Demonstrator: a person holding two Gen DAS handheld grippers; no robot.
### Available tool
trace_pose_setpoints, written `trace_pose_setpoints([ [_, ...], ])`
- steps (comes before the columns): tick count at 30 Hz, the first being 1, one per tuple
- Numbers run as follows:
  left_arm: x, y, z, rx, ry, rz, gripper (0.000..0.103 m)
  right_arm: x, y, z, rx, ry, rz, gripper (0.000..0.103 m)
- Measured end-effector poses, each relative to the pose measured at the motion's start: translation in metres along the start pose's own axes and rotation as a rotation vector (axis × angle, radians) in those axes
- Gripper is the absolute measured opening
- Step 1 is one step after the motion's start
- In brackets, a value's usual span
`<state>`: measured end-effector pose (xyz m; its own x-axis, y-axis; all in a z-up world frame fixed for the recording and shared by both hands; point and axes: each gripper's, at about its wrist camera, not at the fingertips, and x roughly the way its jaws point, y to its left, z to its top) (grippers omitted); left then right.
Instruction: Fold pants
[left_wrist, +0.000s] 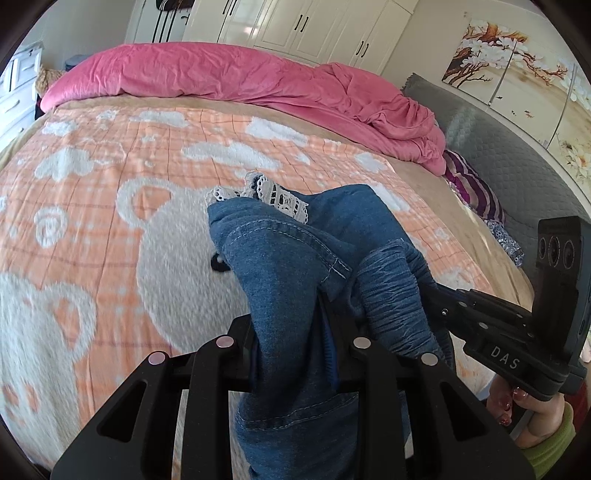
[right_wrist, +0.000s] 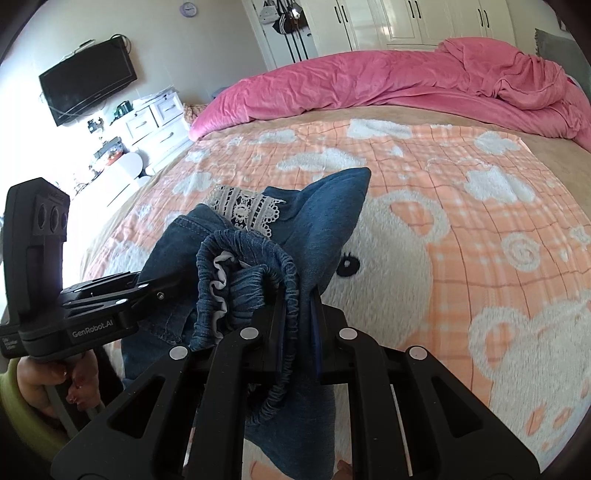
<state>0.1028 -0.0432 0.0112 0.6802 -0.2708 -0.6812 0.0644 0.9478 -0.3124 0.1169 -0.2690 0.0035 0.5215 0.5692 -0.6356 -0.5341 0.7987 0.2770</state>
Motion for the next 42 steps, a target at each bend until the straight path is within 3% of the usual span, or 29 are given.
trace_pose_setpoints([
  [15,0.04,0.006,0.046,0.028,0.0,0.049,0.025,0.042,-0.028,0.045,0.042,0.018,-0.019,0.006],
  [33,0.085,0.037,0.042,-0.015,0.035,0.086,0.025,0.094,-0.048,0.043,0.061,0.118,-0.082,0.006],
  [42,0.091,0.041,0.036,-0.015,0.052,0.117,0.036,0.106,-0.063,0.035,0.096,0.172,-0.116,0.013],
])
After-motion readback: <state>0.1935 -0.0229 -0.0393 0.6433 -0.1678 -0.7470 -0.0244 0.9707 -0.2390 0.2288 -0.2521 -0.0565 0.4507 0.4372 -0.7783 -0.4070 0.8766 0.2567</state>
